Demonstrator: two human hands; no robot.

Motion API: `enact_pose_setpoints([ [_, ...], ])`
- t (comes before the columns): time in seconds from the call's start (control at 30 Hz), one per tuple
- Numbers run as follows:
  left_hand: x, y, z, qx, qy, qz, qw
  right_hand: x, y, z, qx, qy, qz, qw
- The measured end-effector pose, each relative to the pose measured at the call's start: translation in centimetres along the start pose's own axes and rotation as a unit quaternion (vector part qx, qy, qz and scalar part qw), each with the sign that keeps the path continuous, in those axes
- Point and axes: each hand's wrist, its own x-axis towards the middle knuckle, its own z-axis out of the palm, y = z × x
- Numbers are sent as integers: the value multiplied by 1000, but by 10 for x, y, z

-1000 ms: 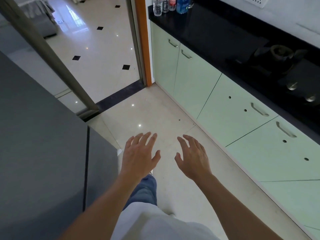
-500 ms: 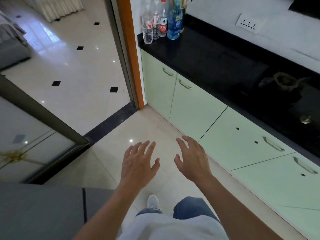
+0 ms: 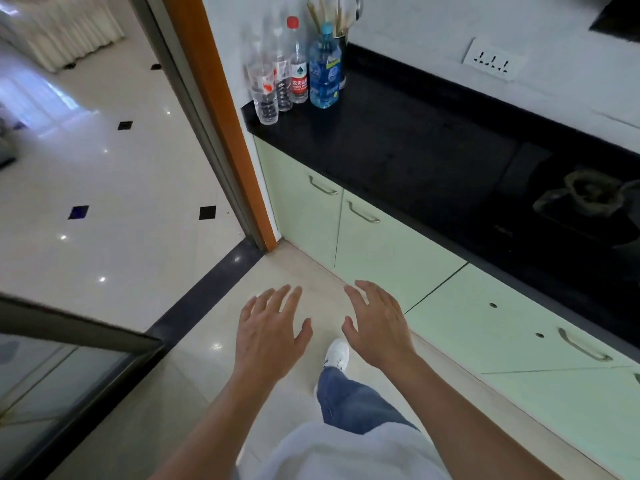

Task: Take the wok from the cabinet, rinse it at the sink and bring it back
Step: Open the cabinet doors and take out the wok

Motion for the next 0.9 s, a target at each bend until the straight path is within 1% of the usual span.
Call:
enact_pose_setpoints([
  [0.13, 73, -2, -9, 8, -17, 9, 1000, 70, 18, -9, 10, -18, 9, 1000],
  [0.27, 139, 1, -14, 13, -37, 20, 999, 130, 45, -19, 11, -11, 22, 1000],
  [0.37, 179, 7, -13, 13, -54, 34, 998, 163, 67, -21, 19, -10, 48, 999],
  [0.5, 214, 13, -13, 11, -67, 56, 996, 182, 81, -21, 21, -36, 78, 996],
  [0.63, 248, 12, -5, 16, -91, 84, 992, 195, 84, -11, 23, -36, 118, 992],
  [0.8, 293, 5, 4, 33, -134, 161, 977, 206, 77, -2, 20, -57, 172, 983],
  [0.9, 319, -7, 7, 38, -143, 202, 968, 215, 69, -2, 16, -48, 216, 975],
])
